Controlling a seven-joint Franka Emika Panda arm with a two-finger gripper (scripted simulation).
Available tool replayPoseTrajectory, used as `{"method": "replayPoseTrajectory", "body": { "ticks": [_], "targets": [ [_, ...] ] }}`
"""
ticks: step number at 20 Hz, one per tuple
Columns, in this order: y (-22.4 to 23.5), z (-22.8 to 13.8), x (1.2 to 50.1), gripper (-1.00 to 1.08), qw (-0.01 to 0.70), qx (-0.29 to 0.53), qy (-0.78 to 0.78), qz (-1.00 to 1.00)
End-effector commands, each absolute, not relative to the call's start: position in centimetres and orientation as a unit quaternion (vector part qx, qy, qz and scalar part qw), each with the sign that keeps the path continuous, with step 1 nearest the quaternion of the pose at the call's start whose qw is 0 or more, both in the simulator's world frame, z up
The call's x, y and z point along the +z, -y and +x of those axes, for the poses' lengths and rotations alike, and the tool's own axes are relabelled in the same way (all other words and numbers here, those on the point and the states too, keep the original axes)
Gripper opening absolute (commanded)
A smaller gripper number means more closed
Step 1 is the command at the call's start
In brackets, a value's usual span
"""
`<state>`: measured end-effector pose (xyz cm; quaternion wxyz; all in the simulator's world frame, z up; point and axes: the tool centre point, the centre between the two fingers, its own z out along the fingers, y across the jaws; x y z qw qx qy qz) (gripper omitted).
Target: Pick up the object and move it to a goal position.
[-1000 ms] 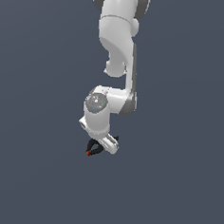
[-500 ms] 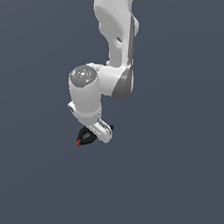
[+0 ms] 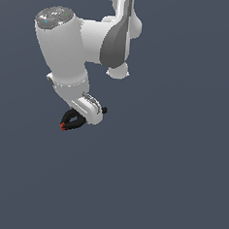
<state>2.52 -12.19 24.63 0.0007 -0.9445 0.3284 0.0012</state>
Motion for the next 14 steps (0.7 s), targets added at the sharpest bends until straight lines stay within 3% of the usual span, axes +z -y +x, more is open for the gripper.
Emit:
{"method": "replayPoseTrajectory", "body": {
  "ticks": [1, 14],
  "targets": [
    [13.2, 2.2, 27.7, -1.00, 0.001, 0.001, -0.328, -0.945],
    [18.0, 1.2, 41.3, -1.00, 0.000, 0.000, -0.328, -0.945]
  ]
}}
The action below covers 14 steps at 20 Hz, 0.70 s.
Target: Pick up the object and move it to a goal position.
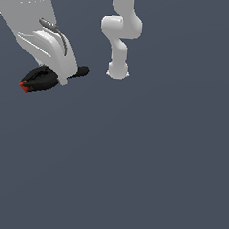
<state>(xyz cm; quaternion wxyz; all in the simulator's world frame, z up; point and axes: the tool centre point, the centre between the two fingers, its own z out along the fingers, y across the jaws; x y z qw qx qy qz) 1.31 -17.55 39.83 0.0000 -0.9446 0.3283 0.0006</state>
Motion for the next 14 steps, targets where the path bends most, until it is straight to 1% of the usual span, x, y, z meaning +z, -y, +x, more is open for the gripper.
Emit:
{"method": "replayPoseTrajectory", "body": {
  "ticks": [1, 7, 14],
  "targets": [
    [18.3, 1.2, 42.2, -1.00, 0.000, 0.000, -0.328, -0.945],
    [19.8, 1.0, 46.3, -1.00, 0.000, 0.000, -0.327, -0.945],
    [20.7, 1.0, 48.8, -1.00, 0.000, 0.000, -0.327, -0.945]
  ]
}}
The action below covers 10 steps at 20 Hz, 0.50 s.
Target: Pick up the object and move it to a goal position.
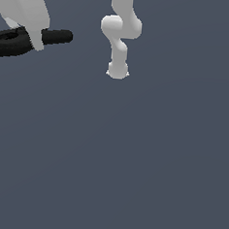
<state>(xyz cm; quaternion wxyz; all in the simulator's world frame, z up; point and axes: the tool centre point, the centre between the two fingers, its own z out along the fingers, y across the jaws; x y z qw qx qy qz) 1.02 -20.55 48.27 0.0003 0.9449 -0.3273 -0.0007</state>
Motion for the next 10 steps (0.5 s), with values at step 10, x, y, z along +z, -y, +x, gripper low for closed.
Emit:
{"method": "replayPoseTrajectory", "body": {
  "ticks": [10],
  "targets": [
    [21.12, 1.06, 49.93, -1.00, 0.000, 0.000, 0.327, 0.945]
  ]
}}
